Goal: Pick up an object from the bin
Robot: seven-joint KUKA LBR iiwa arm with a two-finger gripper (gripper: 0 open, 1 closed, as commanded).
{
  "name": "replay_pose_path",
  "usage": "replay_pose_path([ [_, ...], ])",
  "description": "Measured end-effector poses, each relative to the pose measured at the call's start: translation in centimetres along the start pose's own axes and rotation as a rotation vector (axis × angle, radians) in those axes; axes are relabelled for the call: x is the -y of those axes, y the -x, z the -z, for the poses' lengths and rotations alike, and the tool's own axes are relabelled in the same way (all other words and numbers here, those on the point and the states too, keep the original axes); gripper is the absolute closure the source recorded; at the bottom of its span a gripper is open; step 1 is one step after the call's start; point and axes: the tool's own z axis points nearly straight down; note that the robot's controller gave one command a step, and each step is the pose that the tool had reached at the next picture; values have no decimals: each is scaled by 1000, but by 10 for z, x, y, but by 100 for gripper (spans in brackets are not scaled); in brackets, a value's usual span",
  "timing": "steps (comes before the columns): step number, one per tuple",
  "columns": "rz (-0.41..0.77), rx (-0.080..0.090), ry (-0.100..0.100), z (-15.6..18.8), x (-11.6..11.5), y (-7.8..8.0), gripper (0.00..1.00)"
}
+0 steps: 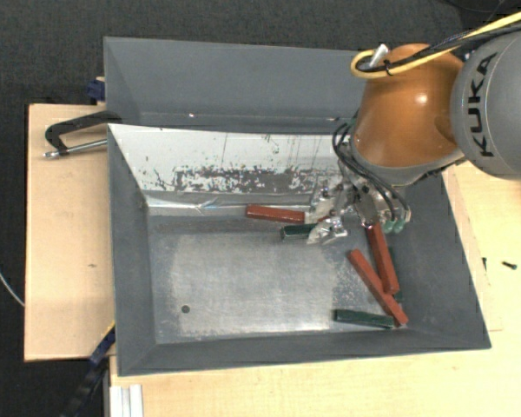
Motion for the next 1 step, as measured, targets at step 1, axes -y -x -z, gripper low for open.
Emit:
replay_pose_path([
  [1, 184, -7, 3, 35, 11, -9, 100],
])
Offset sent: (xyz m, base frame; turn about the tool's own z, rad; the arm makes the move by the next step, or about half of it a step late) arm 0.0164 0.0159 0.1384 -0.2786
